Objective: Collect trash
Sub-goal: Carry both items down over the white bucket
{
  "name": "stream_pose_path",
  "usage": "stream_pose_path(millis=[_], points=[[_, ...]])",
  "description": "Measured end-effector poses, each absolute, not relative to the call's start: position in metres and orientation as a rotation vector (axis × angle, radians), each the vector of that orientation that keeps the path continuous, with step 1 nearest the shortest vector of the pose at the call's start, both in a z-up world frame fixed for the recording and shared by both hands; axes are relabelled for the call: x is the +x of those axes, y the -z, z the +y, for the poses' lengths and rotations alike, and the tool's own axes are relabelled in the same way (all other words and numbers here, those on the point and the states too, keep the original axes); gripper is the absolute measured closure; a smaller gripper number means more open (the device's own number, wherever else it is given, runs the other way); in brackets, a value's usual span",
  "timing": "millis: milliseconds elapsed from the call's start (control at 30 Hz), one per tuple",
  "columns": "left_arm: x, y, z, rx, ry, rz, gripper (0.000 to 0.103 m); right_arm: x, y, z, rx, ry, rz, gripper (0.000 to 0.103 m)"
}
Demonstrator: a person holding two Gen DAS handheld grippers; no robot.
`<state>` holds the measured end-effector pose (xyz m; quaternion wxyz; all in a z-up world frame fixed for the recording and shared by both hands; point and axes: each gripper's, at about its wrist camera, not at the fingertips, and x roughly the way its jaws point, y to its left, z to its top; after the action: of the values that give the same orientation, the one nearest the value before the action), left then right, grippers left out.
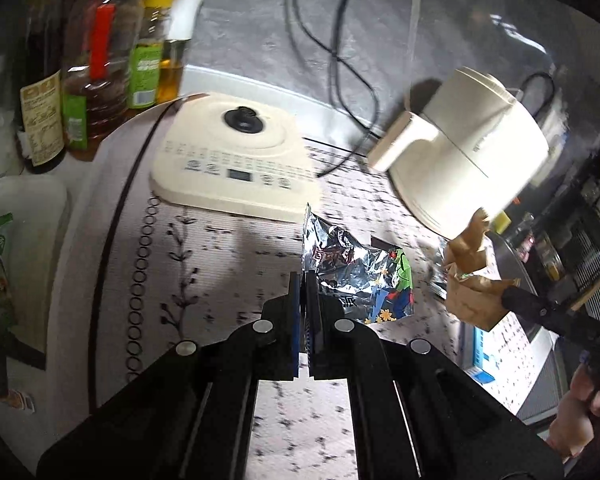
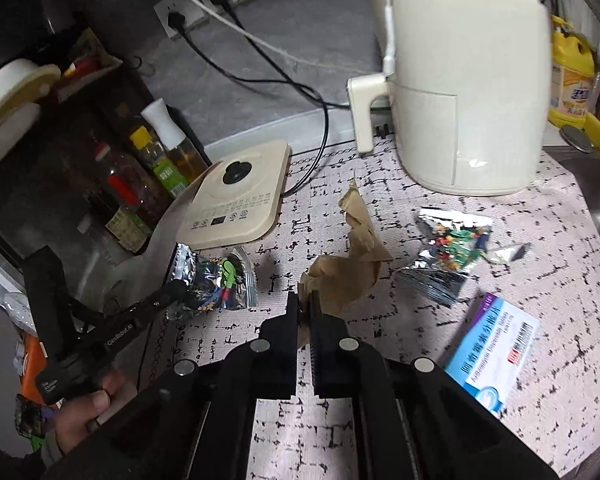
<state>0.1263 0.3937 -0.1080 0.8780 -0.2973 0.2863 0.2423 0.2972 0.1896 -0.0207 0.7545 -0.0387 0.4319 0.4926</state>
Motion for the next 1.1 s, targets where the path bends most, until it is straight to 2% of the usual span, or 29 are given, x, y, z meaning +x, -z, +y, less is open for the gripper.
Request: stream_pose_path(millis=[233, 633, 1100], points=[[0.147, 0.096, 0.346, -0.573, -0.391, 0.598, 0.099, 0.300, 0.008, 0.121, -0.026, -0.979, 0.901, 0.097], [0.207, 0.084, 0.225, -0.478, -0.130, 0.651, 0.099, 0.312, 0.004, -0.056, 0.112, -0.689, 0.878, 0.097], [0.259, 0.093, 0.065, -0.366, 0.164, 0.766, 0.099, 0.288, 0.042, -0.255, 0.267, -0.352, 0.928, 0.097]])
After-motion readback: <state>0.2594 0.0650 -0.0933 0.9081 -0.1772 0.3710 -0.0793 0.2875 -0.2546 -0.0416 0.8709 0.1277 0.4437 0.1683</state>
